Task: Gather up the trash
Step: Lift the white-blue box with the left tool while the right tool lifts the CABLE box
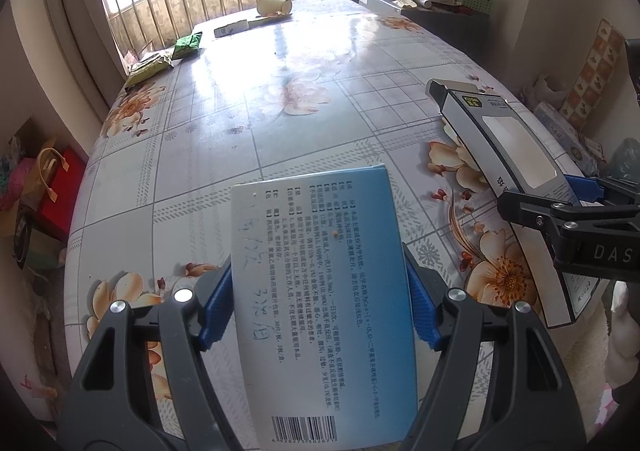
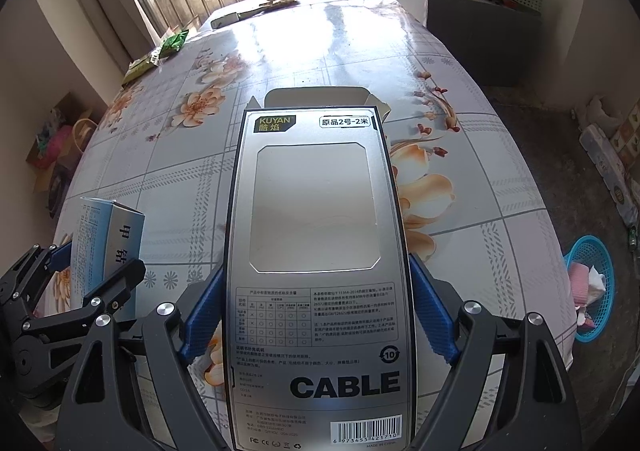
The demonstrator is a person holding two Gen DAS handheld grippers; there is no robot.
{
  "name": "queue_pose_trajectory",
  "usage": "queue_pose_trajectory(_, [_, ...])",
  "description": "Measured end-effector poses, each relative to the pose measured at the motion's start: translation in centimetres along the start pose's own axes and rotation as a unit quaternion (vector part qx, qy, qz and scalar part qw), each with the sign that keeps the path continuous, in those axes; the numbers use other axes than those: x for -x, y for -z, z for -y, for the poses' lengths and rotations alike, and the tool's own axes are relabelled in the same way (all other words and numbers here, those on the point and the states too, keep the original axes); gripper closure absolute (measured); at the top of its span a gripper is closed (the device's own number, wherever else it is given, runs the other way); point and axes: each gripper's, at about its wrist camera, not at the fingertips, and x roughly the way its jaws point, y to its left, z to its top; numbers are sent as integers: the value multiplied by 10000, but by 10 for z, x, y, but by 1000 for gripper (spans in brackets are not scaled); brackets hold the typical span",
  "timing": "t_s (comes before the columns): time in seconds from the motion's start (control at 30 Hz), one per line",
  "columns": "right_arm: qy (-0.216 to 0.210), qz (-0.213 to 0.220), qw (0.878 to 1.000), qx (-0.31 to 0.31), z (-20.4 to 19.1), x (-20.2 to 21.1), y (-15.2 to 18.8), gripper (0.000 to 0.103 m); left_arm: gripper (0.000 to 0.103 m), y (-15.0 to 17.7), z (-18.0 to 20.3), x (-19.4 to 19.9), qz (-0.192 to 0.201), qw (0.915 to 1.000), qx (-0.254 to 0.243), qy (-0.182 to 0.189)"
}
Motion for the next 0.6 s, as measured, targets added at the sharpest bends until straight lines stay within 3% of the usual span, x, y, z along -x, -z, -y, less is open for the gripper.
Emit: queue_pose_trajectory(0.6, [-230, 147, 9995, -163, 11, 15, 2, 21, 34, -5, 16, 18, 160, 9998, -143, -47])
